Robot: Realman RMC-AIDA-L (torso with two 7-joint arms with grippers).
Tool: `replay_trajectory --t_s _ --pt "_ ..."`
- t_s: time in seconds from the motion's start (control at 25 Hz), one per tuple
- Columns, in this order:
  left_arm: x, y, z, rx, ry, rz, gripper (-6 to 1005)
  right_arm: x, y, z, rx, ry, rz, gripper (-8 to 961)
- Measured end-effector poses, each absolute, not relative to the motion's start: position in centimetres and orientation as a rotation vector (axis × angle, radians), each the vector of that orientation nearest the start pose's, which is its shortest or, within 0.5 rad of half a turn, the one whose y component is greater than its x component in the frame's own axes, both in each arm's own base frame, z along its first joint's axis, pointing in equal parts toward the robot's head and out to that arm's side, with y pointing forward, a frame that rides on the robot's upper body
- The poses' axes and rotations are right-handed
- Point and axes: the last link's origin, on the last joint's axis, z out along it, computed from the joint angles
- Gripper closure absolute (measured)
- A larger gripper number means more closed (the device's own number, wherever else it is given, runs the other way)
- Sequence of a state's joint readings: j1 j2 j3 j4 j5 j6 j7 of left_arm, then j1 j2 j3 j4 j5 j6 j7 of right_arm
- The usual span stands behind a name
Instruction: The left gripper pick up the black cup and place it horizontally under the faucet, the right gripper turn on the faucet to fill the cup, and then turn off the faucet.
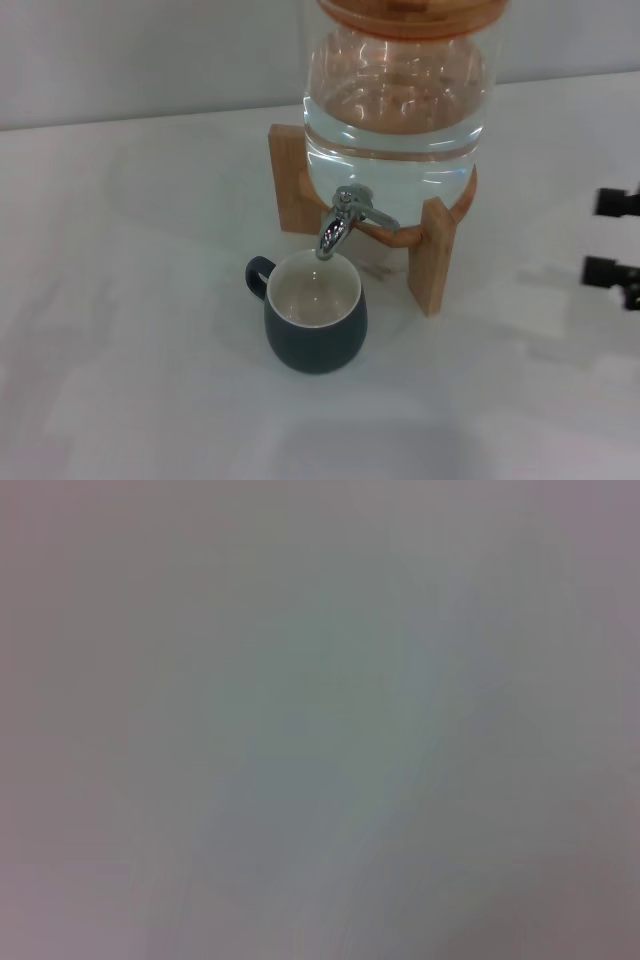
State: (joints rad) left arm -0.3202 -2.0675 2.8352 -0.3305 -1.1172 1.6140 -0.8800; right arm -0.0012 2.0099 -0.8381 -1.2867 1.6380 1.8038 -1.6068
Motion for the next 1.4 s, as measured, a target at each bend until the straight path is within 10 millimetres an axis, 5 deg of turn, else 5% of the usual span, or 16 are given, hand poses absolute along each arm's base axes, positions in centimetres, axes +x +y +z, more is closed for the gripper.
replay_trajectory --t_s 0.44,1.4 --pt "-37.4 25.3 5.6 -1.709 -0.698 -0.975 484 21.9 25.4 8.0 -2.695 0.414 0.805 156" --pt "-37.4 25.5 5.2 -1.732 -0.708 -0.960 484 19.7 28.3 3.8 -2.725 0.497 0.696 155"
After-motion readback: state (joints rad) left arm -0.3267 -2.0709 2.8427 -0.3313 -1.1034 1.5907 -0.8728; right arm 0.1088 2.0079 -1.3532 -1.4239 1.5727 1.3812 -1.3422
